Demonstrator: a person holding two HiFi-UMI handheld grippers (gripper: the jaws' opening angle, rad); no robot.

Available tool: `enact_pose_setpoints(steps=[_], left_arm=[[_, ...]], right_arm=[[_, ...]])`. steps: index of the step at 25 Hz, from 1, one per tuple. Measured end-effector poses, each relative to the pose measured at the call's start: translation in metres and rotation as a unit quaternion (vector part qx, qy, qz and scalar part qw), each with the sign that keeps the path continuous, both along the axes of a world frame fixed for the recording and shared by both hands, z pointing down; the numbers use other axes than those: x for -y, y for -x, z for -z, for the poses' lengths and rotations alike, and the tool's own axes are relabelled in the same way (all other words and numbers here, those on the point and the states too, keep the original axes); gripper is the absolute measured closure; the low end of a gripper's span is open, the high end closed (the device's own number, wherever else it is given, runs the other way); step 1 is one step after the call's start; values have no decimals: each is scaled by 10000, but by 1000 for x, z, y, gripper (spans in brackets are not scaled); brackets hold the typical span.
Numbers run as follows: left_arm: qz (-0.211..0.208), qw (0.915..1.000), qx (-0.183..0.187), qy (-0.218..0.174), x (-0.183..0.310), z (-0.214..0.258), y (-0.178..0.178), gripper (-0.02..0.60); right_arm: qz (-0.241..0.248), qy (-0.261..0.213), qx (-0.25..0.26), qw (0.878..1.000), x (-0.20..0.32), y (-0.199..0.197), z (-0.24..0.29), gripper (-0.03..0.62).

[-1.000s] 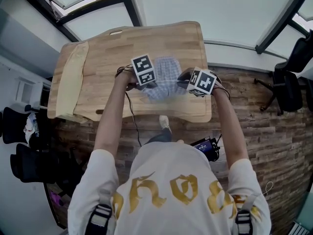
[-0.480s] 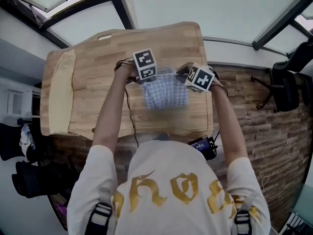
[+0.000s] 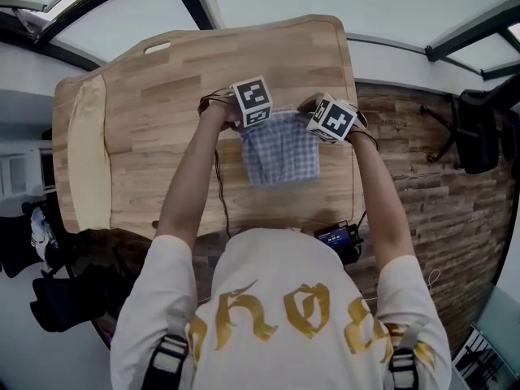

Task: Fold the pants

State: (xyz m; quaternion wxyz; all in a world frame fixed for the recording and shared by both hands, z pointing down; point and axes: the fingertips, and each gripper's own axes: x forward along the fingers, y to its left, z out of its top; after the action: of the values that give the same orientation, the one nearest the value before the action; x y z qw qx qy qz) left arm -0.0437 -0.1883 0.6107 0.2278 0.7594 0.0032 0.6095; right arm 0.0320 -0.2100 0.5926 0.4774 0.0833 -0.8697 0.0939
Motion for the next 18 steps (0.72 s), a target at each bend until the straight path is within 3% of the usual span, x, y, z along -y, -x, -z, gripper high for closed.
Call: enact_pose_setpoints(steps=[8, 11, 18], left_arm=[[-146, 9981, 157, 574, 10, -61, -5, 517], [-70, 9955, 259, 908, 13, -66, -7, 517], [-442, 9891, 593, 1270, 14, -67, -8, 520]], right_arm=[[-497, 655, -255, 9963, 11, -3, -74, 528], [-822, 840, -87, 9930, 15, -3, -85, 523], [-680, 1185, -405, 9898, 18, 0, -87, 520]])
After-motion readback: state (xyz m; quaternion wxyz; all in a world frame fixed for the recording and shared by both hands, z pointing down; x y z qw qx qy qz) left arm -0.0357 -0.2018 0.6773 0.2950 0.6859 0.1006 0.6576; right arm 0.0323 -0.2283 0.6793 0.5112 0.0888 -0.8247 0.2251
